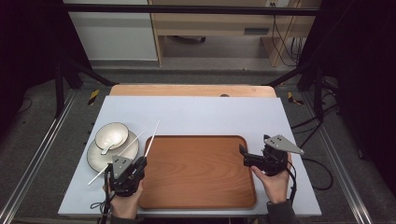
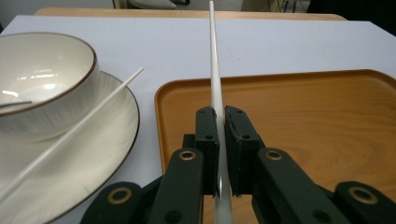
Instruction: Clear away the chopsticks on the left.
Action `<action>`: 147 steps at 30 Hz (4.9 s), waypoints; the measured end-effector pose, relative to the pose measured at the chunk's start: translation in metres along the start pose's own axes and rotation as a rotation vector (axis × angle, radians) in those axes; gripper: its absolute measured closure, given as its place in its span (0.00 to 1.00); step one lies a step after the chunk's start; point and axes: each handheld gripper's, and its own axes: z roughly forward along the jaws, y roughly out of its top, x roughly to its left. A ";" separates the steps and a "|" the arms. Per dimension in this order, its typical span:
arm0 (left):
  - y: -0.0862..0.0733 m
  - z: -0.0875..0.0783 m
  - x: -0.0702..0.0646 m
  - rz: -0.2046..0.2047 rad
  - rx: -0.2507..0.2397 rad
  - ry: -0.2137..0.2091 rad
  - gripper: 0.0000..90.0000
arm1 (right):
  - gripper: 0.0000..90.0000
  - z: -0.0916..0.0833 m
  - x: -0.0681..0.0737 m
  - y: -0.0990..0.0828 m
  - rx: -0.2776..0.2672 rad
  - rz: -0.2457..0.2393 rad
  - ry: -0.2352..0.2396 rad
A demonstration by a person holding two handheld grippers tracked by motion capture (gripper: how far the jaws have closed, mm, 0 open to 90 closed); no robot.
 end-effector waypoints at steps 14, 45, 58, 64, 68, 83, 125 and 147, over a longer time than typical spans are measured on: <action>-0.031 0.011 -0.002 -0.036 0.040 0.051 0.93 | 0.08 -0.001 -0.001 0.000 0.001 0.005 0.004; -0.050 0.039 -0.005 -0.029 0.179 0.079 0.92 | 0.08 0.003 0.002 -0.001 0.016 -0.005 0.008; -0.024 0.018 0.002 -0.014 0.108 -0.028 0.75 | 0.07 0.002 0.002 -0.001 0.013 -0.007 0.007; 0.006 0.006 0.008 0.081 0.068 -0.104 0.62 | 0.07 0.001 0.002 -0.001 0.012 -0.004 0.004; 0.015 0.000 0.011 0.147 0.070 -0.130 0.57 | 0.07 0.002 0.002 -0.002 0.017 -0.002 0.005; 0.018 -0.015 0.073 0.171 0.056 -0.183 0.46 | 0.08 0.003 0.003 -0.002 0.017 -0.002 0.012; -0.010 0.034 0.144 0.242 0.269 -0.090 0.81 | 0.07 0.011 0.007 -0.005 0.043 -0.022 0.026; -0.006 0.022 0.121 0.242 0.231 -0.127 0.93 | 0.07 0.008 0.006 -0.004 0.038 -0.020 0.021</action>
